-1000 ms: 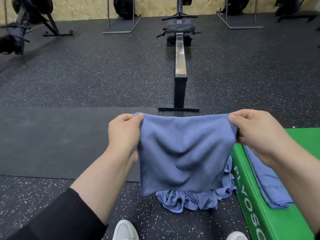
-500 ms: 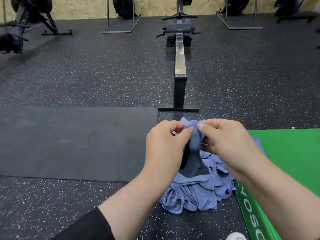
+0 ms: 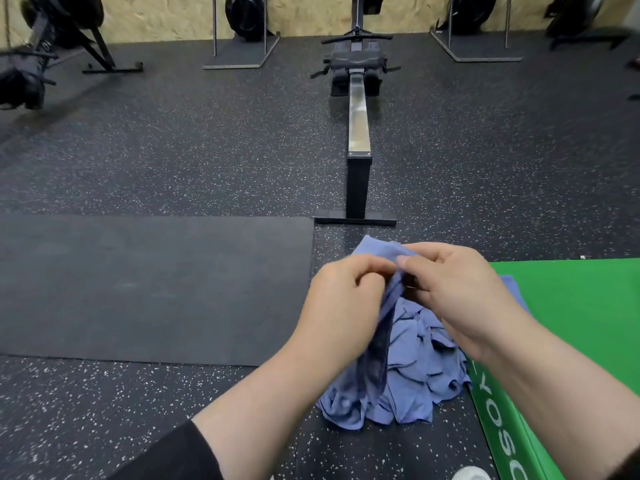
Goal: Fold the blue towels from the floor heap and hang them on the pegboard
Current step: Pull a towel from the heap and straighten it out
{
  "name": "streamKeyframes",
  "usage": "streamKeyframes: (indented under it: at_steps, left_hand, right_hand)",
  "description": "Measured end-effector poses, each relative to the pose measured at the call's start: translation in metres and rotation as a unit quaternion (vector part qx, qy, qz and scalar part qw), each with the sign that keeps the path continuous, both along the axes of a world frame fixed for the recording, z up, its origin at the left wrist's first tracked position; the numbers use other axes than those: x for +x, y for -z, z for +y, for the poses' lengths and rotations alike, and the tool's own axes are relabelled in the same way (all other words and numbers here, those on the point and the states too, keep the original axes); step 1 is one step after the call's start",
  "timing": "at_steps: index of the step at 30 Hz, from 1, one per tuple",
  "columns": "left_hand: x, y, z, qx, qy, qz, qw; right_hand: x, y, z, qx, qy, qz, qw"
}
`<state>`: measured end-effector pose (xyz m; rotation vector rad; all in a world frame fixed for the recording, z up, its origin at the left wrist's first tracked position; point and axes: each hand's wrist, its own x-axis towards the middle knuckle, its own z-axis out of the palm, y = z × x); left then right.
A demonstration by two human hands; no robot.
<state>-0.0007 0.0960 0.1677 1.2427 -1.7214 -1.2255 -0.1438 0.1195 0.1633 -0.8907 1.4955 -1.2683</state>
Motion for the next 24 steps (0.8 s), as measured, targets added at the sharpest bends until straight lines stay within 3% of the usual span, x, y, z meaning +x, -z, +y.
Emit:
streamKeyframes:
  at_steps: [3,7,10,15,21,24]
  left_hand:
    - [0.007,0.002,-0.012,0.054,-0.057,0.059,0.995]
    - [0.031,0.0,-0.039,-0.073,-0.026,-0.102,0.992]
    - [0.043,0.002,-0.046,-0.139,0.062,-0.205,0.967]
    - [0.044,0.008,-0.04,-0.138,0.154,-0.261,0.943]
    - [0.053,0.01,-0.047,-0.11,0.168,-0.377,0.904]
    - [0.057,0.001,-0.05,-0.139,0.127,-0.339,0.922]
  right_hand:
    - [-0.007,-0.001,-0.002,0.011,-0.01,0.09,0.996]
    - [-0.016,-0.008,-0.001,-0.011,-0.065,0.252,0.966]
    - [-0.021,-0.011,0.001,-0.025,-0.074,0.288,0.954]
    - [-0.029,-0.012,0.003,-0.046,-0.096,0.309,0.945]
    - [-0.039,-0.014,0.004,-0.045,-0.106,0.315,0.942]
    - [-0.046,-0.007,0.002,-0.024,-0.1,0.343,0.934]
